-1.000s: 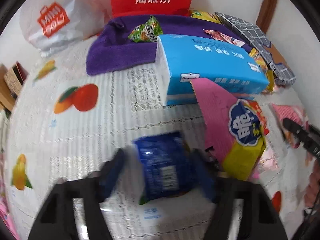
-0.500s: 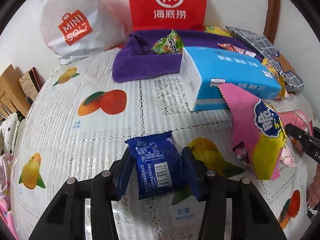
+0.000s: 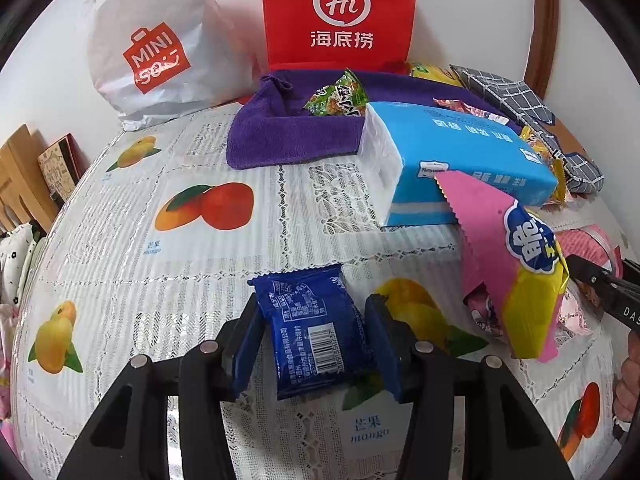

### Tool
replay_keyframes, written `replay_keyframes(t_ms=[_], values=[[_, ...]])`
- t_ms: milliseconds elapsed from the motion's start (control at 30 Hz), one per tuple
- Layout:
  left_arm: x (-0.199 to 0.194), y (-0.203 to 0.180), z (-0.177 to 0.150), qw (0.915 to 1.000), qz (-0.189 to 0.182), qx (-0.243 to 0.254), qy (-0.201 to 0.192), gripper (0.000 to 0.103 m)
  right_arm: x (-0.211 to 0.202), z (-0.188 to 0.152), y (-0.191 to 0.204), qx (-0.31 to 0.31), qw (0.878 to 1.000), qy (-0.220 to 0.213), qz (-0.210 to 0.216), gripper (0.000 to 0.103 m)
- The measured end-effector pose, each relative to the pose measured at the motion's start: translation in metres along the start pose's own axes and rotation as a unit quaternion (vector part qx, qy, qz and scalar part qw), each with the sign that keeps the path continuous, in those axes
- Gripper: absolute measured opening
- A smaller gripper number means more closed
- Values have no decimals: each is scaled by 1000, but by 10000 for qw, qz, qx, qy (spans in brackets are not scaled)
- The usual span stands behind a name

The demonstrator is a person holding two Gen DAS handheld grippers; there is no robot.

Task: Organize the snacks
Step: 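Carry the pink bag and blue packet up toward the purple towel with both tools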

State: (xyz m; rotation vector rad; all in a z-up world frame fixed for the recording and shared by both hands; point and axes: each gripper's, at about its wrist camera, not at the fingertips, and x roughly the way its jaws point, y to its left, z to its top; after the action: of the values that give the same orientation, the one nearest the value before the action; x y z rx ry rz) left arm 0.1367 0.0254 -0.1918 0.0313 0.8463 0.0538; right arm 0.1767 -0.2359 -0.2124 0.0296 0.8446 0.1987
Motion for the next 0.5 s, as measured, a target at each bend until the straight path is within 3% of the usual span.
replay_keyframes(t_ms=[300,500], values=[[-1,-2,0,10000,-9,25,-10,47,0,1,1,-33,10000,2,29,51],[-4,-5,0,9998,-90,150,71,44,-6,0,-12,281,9993,-112,231,44]])
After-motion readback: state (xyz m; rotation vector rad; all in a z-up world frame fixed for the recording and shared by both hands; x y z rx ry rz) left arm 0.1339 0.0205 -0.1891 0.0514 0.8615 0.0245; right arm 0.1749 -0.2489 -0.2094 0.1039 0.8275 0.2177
